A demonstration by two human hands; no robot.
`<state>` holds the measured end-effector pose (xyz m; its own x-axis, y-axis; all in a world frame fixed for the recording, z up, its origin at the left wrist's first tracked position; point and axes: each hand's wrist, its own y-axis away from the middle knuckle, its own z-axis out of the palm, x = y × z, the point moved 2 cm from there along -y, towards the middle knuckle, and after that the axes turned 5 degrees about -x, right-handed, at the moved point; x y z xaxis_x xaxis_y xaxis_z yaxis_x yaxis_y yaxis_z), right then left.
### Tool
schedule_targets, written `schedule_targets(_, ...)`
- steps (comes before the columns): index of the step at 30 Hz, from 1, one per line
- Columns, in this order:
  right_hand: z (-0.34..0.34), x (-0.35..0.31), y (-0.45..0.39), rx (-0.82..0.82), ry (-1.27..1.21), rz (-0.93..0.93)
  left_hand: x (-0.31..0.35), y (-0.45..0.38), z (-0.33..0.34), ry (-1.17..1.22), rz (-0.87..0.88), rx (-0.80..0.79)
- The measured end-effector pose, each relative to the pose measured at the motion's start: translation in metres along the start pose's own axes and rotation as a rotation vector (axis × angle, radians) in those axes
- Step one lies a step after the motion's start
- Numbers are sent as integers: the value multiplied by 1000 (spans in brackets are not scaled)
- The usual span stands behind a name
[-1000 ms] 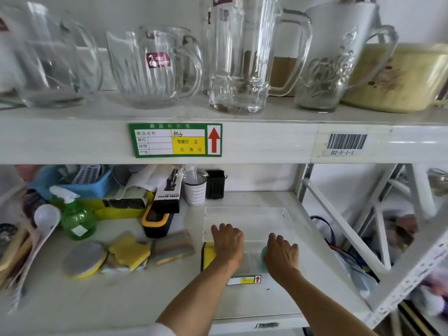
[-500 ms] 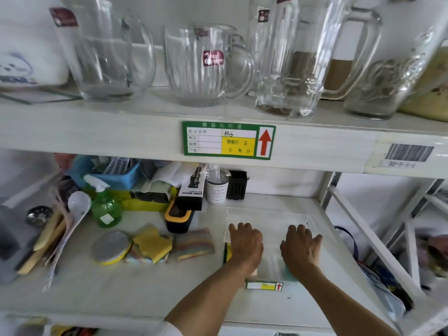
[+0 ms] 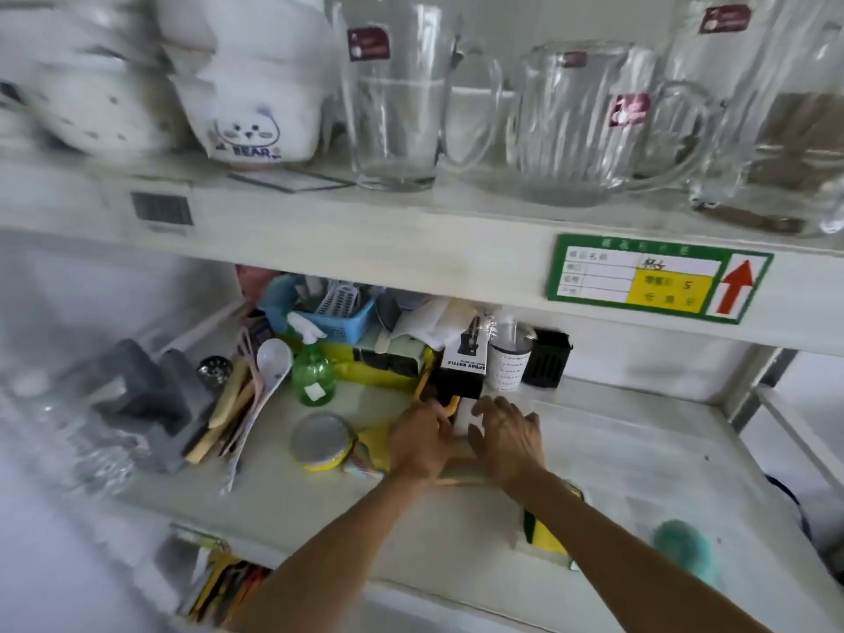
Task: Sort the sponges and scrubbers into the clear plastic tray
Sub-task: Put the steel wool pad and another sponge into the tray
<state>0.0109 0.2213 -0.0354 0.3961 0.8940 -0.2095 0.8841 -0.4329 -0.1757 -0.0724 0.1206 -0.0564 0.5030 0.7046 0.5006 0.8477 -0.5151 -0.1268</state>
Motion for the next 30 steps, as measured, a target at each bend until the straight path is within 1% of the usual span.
schedule_targets(3,24,-33,-9,-174,-15,-63,-56,-2,-18,-84,-96,6)
schedule_targets(5,36,-51,-12,-267,-36,-73,-93,-3,-26,-134,-163,34)
schedule_targets(8,51,-73,-17,-362,-64,-57,-137,-1,-32,-127,-309,56)
schedule_targets(12,65,-91,-26,-374,36,14,-173,-4,-33,-132,-459,-31)
schedule_targets(14,71,-94,-30,-387,91,57,-184,-7,-31,-122,-508,-75)
schedule_targets(17,79,-98,-34,-422,174,113,-193,-13,-27,-163,-547,-126)
schedule_targets(20,84,-101,-34,-446,227,132,-197,-17,-22,-203,-541,-158)
schedule_targets(23,87,-103,-36,-453,210,156,-200,-20,-19,-184,-562,-119)
schedule_targets(25,85,-103,-36,-455,152,165,-198,-18,-20,-131,-597,-59)
schedule_targets(28,81,-103,-34,-447,-12,185,-192,-15,-20,-34,-613,24)
schedule_targets(30,80,-102,-32,-436,-116,198,-192,-13,-20,95,-593,85)
